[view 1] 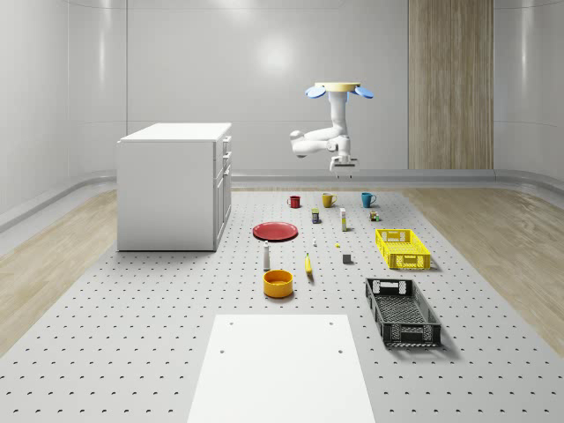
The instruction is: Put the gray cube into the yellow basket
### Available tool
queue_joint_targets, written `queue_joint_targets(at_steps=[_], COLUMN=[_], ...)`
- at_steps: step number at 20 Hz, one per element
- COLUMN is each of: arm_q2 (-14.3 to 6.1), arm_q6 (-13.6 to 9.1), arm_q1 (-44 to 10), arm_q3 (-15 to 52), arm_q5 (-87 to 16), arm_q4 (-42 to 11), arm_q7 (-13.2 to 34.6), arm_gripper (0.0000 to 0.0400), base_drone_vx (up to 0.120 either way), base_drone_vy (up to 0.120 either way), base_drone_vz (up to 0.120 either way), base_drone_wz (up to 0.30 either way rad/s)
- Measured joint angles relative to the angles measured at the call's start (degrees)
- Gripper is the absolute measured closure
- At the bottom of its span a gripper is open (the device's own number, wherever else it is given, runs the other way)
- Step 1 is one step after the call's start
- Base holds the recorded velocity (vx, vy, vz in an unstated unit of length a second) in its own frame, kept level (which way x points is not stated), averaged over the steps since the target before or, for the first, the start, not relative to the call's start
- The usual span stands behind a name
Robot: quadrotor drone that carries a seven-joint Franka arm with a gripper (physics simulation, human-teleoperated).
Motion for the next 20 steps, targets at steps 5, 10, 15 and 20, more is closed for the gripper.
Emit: queue_joint_targets(at_steps=[5,10,15,20], arm_q2=[-1.01,-1.98,-2.89,-3.75], arm_q6=[0.94,1.84,2.69,3.49], arm_q1=[-0.27,-0.52,-0.75,-0.96], arm_q3=[0.22,0.43,0.62,0.79], arm_q5=[0.47,0.90,1.31,1.69], arm_q4=[0.06,0.11,0.16,0.21], arm_q7=[0.24,0.47,0.67,0.86], arm_gripper=[0.0000,0.0000,0.0000,0.0000], base_drone_vx=[0.120,0.120,0.120,0.120], base_drone_vy=[0.000,-0.088,0.000,0.000], base_drone_vz=[-0.120,-0.120,-0.040,-0.120], base_drone_wz=[0.000,0.000,0.000,0.000])
